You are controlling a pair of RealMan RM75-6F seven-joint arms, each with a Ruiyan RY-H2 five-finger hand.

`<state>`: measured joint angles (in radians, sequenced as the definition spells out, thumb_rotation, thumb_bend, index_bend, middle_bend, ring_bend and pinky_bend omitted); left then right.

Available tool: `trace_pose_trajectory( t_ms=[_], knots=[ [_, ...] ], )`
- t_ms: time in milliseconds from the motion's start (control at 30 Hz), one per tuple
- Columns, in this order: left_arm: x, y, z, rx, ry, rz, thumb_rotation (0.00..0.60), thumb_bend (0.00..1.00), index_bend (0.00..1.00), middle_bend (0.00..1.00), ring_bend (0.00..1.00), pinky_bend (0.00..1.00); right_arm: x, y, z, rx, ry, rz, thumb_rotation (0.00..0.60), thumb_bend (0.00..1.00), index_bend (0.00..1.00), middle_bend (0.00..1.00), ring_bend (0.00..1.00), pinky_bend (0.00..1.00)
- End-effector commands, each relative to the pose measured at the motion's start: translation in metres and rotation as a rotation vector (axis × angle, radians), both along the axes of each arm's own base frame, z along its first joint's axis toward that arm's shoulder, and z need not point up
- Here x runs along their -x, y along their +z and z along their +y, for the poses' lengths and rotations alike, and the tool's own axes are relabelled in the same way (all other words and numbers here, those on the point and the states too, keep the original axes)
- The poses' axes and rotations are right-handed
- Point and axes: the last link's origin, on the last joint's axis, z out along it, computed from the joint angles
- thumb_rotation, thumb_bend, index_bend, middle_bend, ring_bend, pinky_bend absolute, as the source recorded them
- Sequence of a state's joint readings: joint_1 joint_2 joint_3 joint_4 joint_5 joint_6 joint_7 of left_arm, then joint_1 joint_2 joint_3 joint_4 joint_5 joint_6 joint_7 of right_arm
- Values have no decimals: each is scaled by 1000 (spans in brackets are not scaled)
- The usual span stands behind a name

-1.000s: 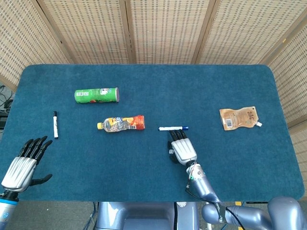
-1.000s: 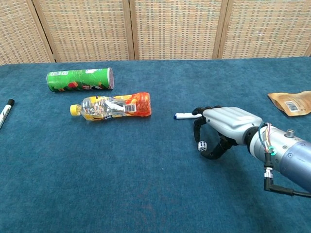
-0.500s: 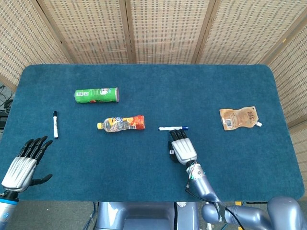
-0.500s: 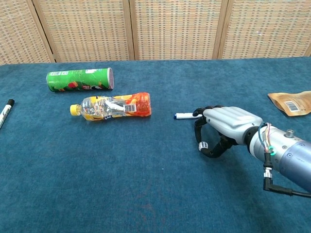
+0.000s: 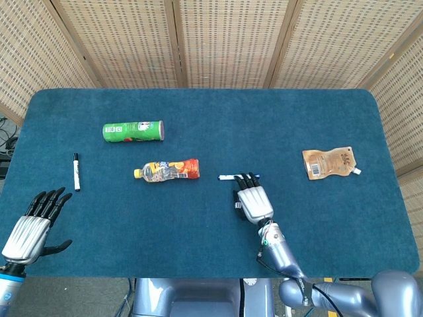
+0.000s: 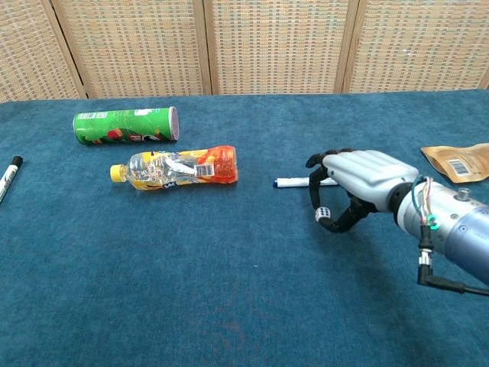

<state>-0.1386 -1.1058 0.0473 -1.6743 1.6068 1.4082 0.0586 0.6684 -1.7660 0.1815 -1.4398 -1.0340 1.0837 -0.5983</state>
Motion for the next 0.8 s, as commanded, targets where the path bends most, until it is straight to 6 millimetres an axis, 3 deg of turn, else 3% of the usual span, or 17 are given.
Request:
trace_pose_trajectory(
  t_ms=[33, 400, 567, 800],
  knots=[
    [0, 0, 0, 0, 0, -1, 600, 173, 0, 0, 0, 0, -6, 16, -6, 44, 24, 11, 600, 414, 503, 116, 0, 0],
    [0, -1, 0, 1, 0, 2, 600, 174, 0, 0, 0, 0, -20, 79, -26, 184, 67, 38, 600, 414, 508, 116, 0, 0],
    [0, 0, 0, -2, 2, 1, 600, 174, 0, 0, 0, 0, -29, 95, -32, 210, 81, 37, 600, 414, 508, 116, 0, 0],
    [0, 0, 0, -1, 3, -3, 600, 174, 0, 0, 0, 0, -35, 101, -36, 218, 84, 43, 600, 414, 508, 116, 0, 0]
  ],
)
